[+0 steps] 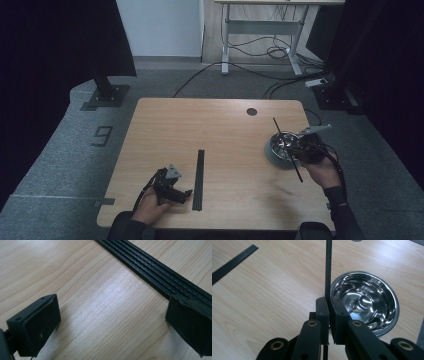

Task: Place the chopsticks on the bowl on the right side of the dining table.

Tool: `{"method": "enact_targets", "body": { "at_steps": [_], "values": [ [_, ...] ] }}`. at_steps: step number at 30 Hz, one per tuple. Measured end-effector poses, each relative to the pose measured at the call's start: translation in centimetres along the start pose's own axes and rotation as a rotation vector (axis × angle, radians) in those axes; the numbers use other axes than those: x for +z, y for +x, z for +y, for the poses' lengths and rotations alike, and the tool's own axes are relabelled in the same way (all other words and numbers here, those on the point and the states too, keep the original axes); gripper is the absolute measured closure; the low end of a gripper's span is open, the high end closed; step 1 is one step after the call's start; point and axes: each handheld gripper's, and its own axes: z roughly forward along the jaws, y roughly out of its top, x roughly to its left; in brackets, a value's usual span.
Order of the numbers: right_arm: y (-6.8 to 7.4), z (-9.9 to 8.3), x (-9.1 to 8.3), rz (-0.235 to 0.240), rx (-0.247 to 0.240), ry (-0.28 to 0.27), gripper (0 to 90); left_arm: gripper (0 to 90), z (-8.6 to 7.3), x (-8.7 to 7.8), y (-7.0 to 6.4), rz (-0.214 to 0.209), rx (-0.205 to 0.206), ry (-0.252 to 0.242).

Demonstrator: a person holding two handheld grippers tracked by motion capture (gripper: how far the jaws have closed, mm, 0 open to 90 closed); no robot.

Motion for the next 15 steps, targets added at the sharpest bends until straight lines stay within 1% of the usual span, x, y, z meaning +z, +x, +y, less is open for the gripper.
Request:
{"method": "enact_targets", "body": {
  "at_steps": [5, 6, 7, 8, 9, 10, 11, 12, 13, 15],
  "values": [
    [-0.7, 0.1, 1.1, -0.011, 0.002, 0.016, 85.8, 0.0, 0.0, 0.0, 0.0, 0.000, 0.001, 0.001],
    [-0.9, 0.1, 1.7, -0.014, 0.004, 0.021, 85.8, 0.0, 0.0, 0.0, 0.0, 0.000, 0.001, 0.001],
    [-0.9, 0.1, 1.7, -0.014, 0.004, 0.021, 85.8, 0.0, 0.0, 0.0, 0.0, 0.000, 0.001, 0.001],
    [-1.0, 0.2, 2.3, -0.015, 0.002, 0.026, 85.8, 0.0, 0.0, 0.0, 0.0, -0.001, 0.001, 0.002],
    [-1.0, 0.2, 2.3, -0.015, 0.002, 0.026, 85.8, 0.0, 0.0, 0.0, 0.0, -0.001, 0.001, 0.002],
    [-1.1, 0.3, 2.9, -0.020, -0.002, 0.034, 85.8, 0.0, 0.0, 0.0, 0.0, -0.001, 0.001, 0.002],
    [-1.1, 0.3, 2.9, -0.020, -0.002, 0.034, 85.8, 0.0, 0.0, 0.0, 0.0, -0.001, 0.001, 0.002],
    [-1.2, 0.3, 3.4, -0.020, -0.004, 0.040, 85.8, 0.0, 0.0, 0.0, 0.0, -0.001, 0.001, 0.002],
    [-1.2, 0.3, 3.4, -0.020, -0.004, 0.040, 85.8, 0.0, 0.0, 0.0, 0.0, -0.001, 0.001, 0.002],
    [-1.2, 0.4, 4.0, -0.023, -0.007, 0.048, 85.8, 0.0, 0.0, 0.0, 0.0, -0.001, 0.001, 0.002]
  ]
}}
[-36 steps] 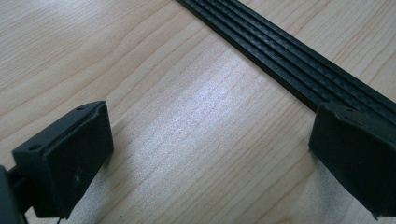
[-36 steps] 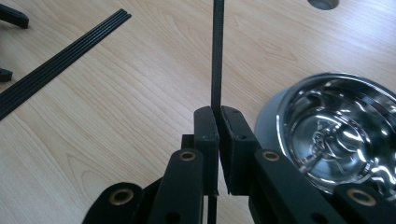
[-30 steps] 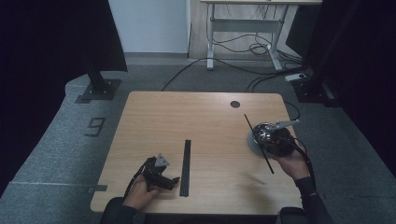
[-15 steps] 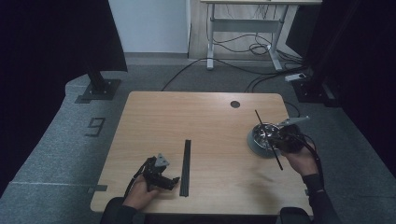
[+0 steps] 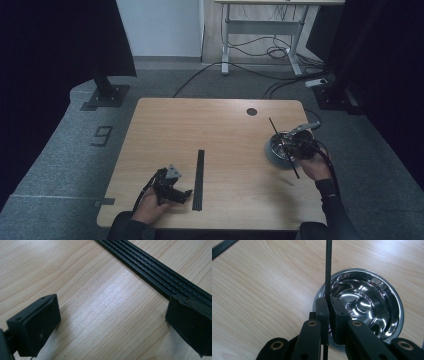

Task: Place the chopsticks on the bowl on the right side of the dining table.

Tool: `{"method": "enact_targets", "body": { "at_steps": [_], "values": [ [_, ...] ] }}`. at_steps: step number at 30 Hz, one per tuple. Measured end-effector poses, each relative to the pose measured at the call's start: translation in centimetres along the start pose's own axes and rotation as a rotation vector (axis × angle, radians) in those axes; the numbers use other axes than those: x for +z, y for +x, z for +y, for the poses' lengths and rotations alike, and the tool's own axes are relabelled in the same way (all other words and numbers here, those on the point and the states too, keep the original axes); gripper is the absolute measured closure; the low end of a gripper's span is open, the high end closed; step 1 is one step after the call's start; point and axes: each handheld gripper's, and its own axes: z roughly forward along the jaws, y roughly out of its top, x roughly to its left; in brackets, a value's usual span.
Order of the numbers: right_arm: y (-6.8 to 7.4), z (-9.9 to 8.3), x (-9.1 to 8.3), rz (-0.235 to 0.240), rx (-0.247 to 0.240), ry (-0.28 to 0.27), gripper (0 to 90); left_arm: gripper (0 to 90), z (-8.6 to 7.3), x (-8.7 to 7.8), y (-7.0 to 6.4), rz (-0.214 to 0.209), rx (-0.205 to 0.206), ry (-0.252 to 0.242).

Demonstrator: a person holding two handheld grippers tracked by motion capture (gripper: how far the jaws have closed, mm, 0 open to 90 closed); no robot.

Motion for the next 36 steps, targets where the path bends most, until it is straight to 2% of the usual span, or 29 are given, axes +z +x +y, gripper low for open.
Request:
{"method": "enact_targets", "body": {
  "at_steps": [11, 36],
  "values": [
    [-0.4, -0.1, 2.5, -0.006, 0.002, 0.022, 85.8, 0.0, 0.0, 0.0, 0.0, 0.000, 0.000, 0.000],
    [-0.9, -0.2, 4.9, -0.027, -0.014, 0.056, 85.6, 0.0, 0.0, 0.0, 0.0, 0.000, 0.000, 0.000]
  ]
}}
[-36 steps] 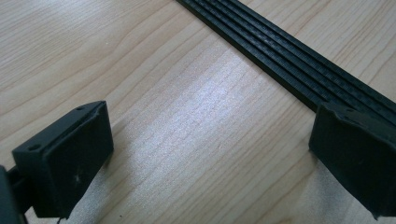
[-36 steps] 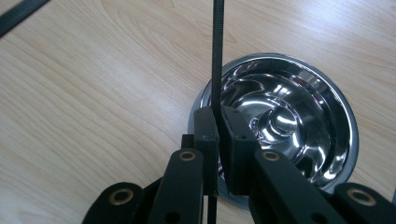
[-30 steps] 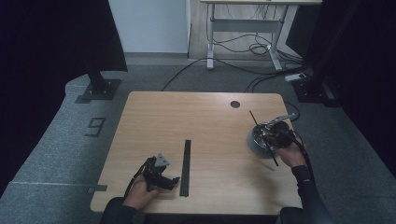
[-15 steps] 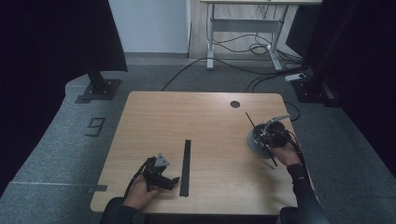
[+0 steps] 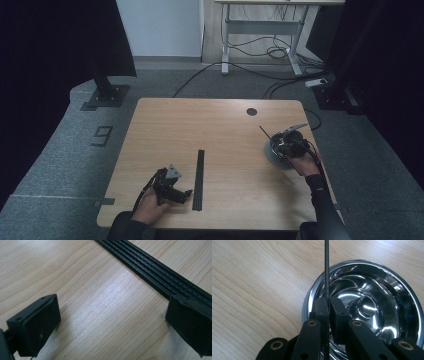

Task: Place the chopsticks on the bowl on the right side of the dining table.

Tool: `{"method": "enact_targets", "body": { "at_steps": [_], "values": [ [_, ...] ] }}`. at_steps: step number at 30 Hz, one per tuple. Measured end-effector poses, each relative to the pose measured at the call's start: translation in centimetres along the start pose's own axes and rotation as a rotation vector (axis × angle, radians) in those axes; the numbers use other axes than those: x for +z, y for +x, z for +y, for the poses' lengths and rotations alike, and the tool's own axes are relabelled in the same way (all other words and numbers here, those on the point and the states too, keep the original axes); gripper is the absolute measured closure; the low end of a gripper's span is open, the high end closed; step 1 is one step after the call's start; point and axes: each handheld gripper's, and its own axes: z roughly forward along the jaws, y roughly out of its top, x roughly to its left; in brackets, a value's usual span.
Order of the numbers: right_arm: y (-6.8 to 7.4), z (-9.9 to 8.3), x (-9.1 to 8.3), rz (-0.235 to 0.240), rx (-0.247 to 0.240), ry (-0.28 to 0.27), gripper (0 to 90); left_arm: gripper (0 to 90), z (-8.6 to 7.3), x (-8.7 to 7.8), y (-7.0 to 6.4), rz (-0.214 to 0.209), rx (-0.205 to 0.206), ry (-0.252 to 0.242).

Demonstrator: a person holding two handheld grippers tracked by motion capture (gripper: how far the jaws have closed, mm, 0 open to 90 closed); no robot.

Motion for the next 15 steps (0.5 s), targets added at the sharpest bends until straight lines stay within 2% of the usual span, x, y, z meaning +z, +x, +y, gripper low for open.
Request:
{"method": "enact_targets", "body": {
  "at_steps": [11, 12, 13, 14, 15],
  "values": [
    [-0.56, -0.64, 0.34, 0.006, 0.023, -0.004, 85.2, 0.0, -0.01, 0.01, -0.01, 0.000, -0.001, -0.001],
    [-0.61, -0.68, 0.31, 0.008, 0.024, -0.007, 84.1, 0.0, -0.01, 0.01, 0.00, 0.000, 0.000, -0.002],
    [-0.66, -0.75, 0.26, 0.008, 0.034, -0.015, 78.1, 0.0, -0.01, 0.01, -0.01, 0.000, -0.001, -0.002],
    [-0.66, -0.75, 0.26, 0.008, 0.034, -0.015, 78.1, 0.0, -0.01, 0.01, -0.01, 0.000, -0.001, -0.002],
    [-0.65, -0.77, 0.24, 0.010, 0.044, -0.022, 73.7, 0.0, -0.01, 0.01, -0.01, 0.000, -0.001, -0.001]
  ]
}}
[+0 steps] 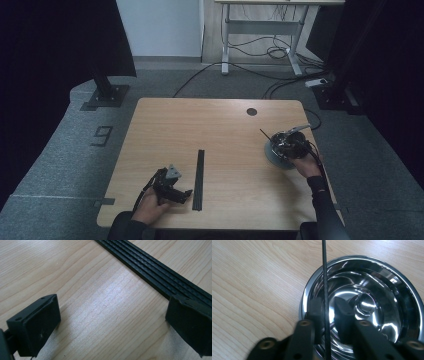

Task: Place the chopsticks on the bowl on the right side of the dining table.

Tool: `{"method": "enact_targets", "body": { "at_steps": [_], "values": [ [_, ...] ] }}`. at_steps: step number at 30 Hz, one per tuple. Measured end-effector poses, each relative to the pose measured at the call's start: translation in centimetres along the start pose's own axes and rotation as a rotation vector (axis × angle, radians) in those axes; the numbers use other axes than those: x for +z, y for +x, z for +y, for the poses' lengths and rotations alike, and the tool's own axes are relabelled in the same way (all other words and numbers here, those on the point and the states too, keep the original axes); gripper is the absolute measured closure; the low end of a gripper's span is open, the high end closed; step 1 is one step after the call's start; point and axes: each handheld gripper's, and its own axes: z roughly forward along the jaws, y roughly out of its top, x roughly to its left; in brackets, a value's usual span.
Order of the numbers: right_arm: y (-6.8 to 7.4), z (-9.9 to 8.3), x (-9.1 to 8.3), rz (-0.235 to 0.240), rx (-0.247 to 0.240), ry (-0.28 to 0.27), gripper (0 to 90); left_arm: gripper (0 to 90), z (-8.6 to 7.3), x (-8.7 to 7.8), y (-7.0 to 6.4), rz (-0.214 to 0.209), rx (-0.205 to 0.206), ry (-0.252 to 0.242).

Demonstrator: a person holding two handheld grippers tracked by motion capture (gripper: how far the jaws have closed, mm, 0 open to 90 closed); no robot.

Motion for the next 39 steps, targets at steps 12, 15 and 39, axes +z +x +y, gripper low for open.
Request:
{"method": "enact_targets", "body": {
  "at_steps": [12, 15, 39],
  "values": [
    [-0.7, -0.4, -1.2, -0.088, 0.098, -0.087, 25.3, 0.0, 0.0, 0.0, 0.0, 0.000, 0.001, 0.001],
    [-1.1, -0.9, -1.4, -0.084, 0.138, -0.107, 18.9, 0.0, 0.0, 0.0, 0.0, 0.000, 0.001, 0.001],
    [-1.7, -3.4, -1.4, -0.115, 0.162, -0.087, 6.1, 0.0, 0.0, 0.0, 0.0, 0.000, 0.001, 0.001]
  ]
}}
